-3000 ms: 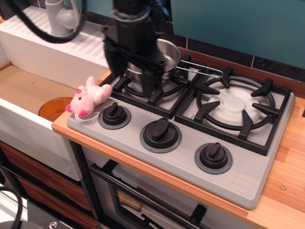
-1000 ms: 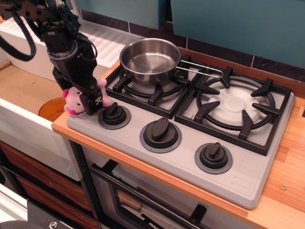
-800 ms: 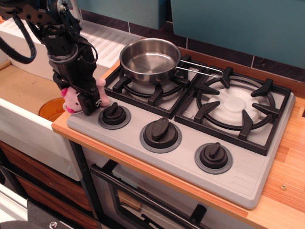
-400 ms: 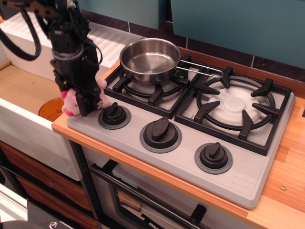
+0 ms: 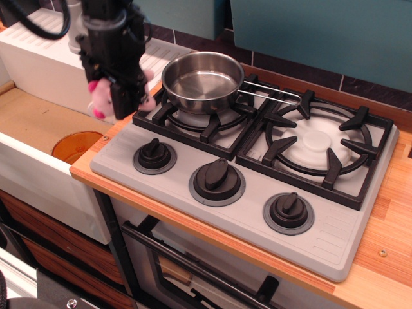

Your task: Put stuffedpig in pan

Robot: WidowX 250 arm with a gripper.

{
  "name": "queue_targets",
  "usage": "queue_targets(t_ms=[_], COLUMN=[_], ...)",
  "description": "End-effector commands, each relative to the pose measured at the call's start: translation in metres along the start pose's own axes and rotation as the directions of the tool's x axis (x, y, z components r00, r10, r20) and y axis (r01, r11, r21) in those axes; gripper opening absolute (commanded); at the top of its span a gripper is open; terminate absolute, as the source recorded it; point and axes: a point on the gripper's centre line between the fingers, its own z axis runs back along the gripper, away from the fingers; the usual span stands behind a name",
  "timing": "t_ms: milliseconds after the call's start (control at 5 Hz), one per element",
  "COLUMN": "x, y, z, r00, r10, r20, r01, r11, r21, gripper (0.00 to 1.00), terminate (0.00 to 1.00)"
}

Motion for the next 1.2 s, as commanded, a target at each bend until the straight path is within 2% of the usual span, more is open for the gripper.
queue_targets(t_ms=[0,400,800,1000], x=[0.04,0.08,0.1,0.104], y=[-0.003,-0.011,-0.022,-0.024], z=[0.041,0.051,0.046,0.043], r00=[0.998,0.997,0.996,0.995], r10=[-0.014,-0.039,-0.035,-0.043], r20=[0.059,0.065,0.079,0.096], r01=[0.013,0.039,0.036,0.043], r11=[1.0,0.999,0.999,0.999], r21=[0.025,0.012,-0.004,-0.006], gripper=[0.0,0.0,0.0,1.0], terminate=[0.0,0.0,0.0,0.0])
